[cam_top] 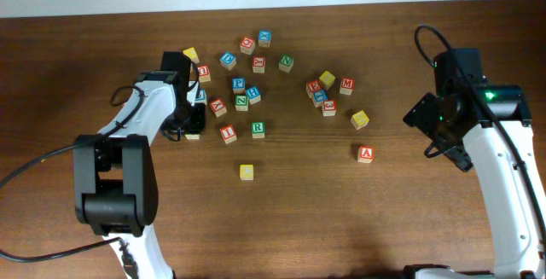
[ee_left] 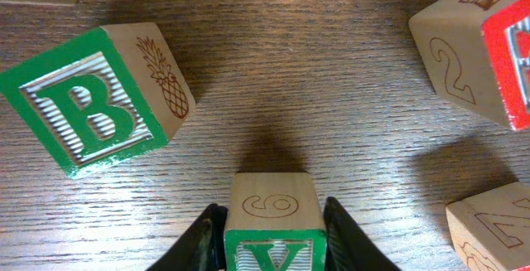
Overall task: Spell out CVPR
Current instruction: 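Lower the left gripper onto the green V block and grasp it, then place the V block just right of the C block and release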
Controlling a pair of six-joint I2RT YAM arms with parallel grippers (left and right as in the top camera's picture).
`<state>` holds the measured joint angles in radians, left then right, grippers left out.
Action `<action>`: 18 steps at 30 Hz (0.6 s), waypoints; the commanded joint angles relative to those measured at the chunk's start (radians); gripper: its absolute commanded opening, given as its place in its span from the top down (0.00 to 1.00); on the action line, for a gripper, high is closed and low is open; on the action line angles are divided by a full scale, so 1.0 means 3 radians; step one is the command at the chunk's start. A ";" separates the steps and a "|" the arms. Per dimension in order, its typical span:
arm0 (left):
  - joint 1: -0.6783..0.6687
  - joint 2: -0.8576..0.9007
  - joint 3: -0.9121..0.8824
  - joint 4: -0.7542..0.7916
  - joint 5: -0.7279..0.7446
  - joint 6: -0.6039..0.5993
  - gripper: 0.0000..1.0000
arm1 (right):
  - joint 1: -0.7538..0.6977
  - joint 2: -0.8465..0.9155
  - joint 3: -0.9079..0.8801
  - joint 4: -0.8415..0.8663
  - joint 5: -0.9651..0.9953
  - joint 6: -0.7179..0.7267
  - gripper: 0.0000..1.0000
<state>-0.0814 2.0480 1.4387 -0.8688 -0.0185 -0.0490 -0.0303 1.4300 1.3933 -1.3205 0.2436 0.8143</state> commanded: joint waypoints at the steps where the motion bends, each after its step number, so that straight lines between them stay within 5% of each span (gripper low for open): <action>1: -0.0004 0.0055 0.0009 -0.0022 0.0062 -0.0022 0.74 | -0.0013 0.0011 0.0019 -0.0001 0.0065 0.0006 0.02; 7: -0.0004 0.0053 0.0623 -0.0628 0.0254 -0.0023 0.81 | -0.0013 0.0011 0.0019 -0.0001 0.0065 0.0008 0.02; 12: -0.0027 0.0053 0.1489 -0.1544 0.1297 -0.0023 0.77 | -0.0013 0.0011 0.0019 -0.0001 0.0065 0.0008 0.01; 18: -0.0563 0.0055 0.1371 -0.1690 0.1851 -0.0172 0.81 | -0.0013 0.0011 0.0019 -0.0001 0.0065 0.0008 0.02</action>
<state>-0.1650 2.0544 1.8709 -1.3876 0.4477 -0.0620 -0.0303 1.4307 1.3933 -1.3205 0.2462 0.8124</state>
